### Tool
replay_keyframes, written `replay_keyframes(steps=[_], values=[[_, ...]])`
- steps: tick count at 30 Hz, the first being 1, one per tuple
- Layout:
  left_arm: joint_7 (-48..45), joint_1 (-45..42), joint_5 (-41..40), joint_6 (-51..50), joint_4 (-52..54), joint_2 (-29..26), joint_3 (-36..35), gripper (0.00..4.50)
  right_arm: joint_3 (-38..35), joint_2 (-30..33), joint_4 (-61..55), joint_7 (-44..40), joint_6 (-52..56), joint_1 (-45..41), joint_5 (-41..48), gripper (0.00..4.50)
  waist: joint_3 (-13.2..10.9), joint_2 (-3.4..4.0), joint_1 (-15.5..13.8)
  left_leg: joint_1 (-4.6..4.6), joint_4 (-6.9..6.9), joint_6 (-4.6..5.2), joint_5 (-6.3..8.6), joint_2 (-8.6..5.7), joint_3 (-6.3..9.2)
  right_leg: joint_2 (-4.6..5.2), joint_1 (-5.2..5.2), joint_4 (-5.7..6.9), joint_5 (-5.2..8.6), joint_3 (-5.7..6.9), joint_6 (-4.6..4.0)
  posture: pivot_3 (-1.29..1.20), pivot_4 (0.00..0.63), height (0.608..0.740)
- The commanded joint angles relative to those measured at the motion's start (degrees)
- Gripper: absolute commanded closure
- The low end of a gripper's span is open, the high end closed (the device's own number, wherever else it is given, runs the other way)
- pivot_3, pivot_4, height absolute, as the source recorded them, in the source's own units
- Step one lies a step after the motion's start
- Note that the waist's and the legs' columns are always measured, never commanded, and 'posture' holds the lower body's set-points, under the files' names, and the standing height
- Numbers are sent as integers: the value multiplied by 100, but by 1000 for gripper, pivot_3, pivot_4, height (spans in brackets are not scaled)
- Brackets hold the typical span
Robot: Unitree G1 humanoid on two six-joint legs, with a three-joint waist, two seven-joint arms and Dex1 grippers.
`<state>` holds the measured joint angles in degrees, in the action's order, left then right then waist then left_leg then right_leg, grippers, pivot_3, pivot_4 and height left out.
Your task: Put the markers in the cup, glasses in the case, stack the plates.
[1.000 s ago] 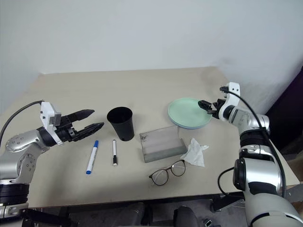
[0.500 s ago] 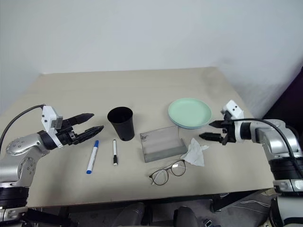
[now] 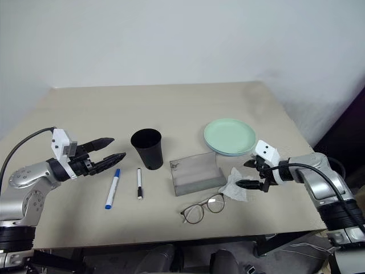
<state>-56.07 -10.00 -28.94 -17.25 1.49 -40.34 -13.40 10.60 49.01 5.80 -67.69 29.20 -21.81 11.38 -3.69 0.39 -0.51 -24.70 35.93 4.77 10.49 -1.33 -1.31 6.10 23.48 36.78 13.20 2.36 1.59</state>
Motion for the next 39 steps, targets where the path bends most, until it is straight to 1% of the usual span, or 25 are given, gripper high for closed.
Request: replay_keyframes(steps=[1,6,16,19,30,39], values=[[15,-30,-8,43,239,-15,-19,845,44,70,-266,-34,-249,67,-138,15,0,0,1,0,1,0,0,0,0,0,1,0,0,2,0,0,0,736],[22,-43,-1,45,212,-21,-11,845,136,56,-335,-15,-655,254,-347,15,0,-2,0,0,2,0,0,1,0,-1,0,0,8,4,20,0,0,736],[47,-46,-1,54,192,-11,15,845,171,-67,-350,-1,-790,248,-398,15,-1,-4,0,0,3,0,0,3,0,0,-1,0,3,2,29,0,0,736],[50,-43,-1,56,193,-12,18,845,180,-102,-296,19,-844,201,-437,568,-1,-4,0,0,3,0,0,4,0,0,-1,0,3,3,29,0,0,736],[87,-37,6,52,214,-15,21,845,165,-163,-238,-42,-837,92,-458,4475,-1,-4,0,0,4,0,0,4,0,0,0,0,3,3,29,0,0,736],[103,-50,19,73,183,-20,18,845,24,-14,80,-98,-903,-225,-493,4475,-1,-4,1,0,4,0,0,4,0,0,1,0,3,5,29,0,0,736]])
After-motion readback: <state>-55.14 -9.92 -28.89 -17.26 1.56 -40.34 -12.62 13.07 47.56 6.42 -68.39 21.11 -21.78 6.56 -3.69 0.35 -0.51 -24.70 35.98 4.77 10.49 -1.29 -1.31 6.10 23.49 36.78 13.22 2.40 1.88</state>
